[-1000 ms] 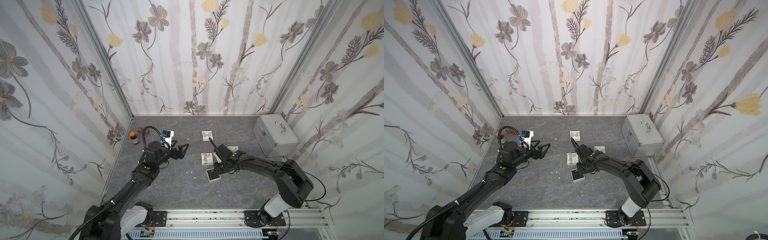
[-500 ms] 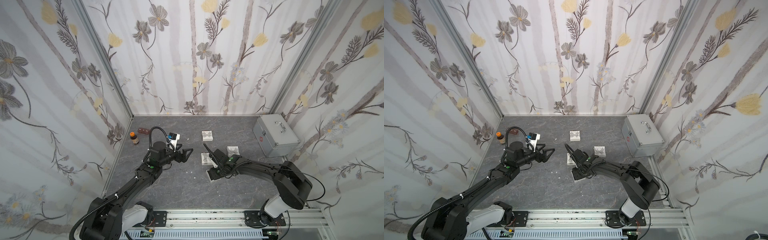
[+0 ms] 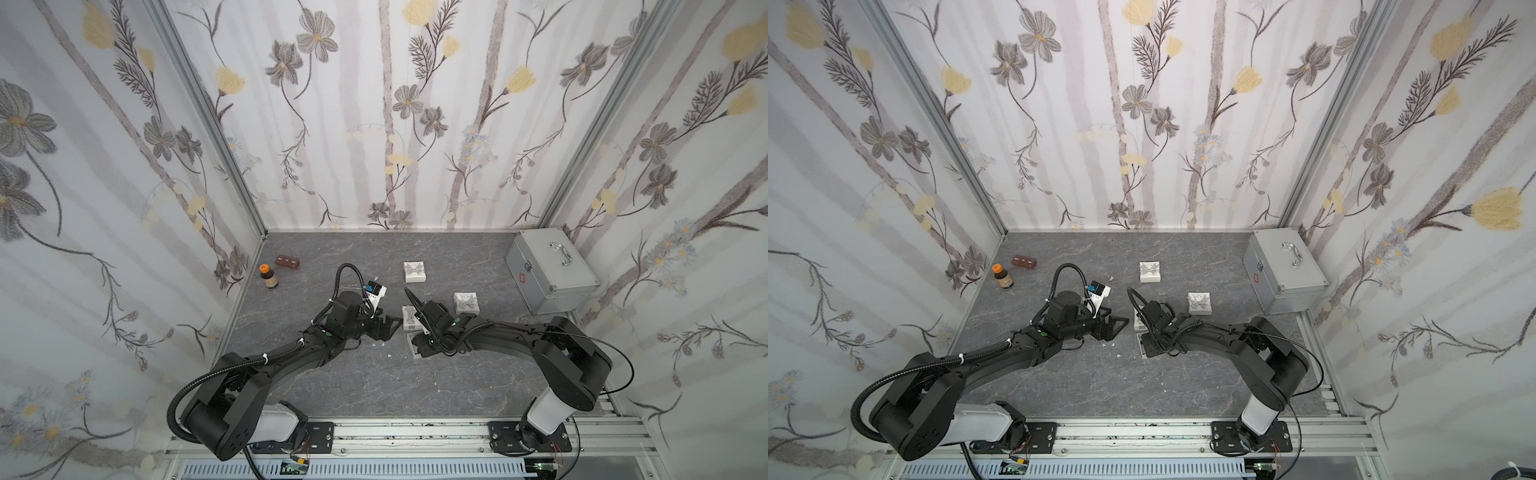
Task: Take the necklace out of the lift-off lid jewelry box
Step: Take out the inner lining from the jewelry box.
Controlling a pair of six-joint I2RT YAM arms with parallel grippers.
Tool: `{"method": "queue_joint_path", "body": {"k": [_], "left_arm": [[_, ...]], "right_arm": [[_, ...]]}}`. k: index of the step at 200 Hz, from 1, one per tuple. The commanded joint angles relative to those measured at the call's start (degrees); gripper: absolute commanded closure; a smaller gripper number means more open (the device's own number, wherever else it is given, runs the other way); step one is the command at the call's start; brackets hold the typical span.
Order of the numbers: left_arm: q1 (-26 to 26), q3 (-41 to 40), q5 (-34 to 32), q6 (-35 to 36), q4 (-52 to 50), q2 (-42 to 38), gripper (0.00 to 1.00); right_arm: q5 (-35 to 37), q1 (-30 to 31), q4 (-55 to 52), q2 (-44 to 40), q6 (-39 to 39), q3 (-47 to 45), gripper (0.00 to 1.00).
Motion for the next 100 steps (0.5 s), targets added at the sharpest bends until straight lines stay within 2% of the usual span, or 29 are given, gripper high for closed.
{"method": "queue_joint_path", "body": {"k": [1,58,100], "left_arm": [[-1.52,-0.99,-4.1,-2.47,5.72,2.5,0.15],[-4.59,0.66,-6.14,-6.06,12.33,13.09,0.2],[-5.44,1.52,-6.59,-7.49,14.73,17.11,0.21]], "right_arm": [[-3.46,-0.7,5.24,-0.48,0.25,-2.44,1.0],[-7.48,-1.85,10.62,-6.82,-1.79,-5.61,1.0],[-11.54,-3.55,13.07,-10.72,-2.46,-7.11,1.0]]}}
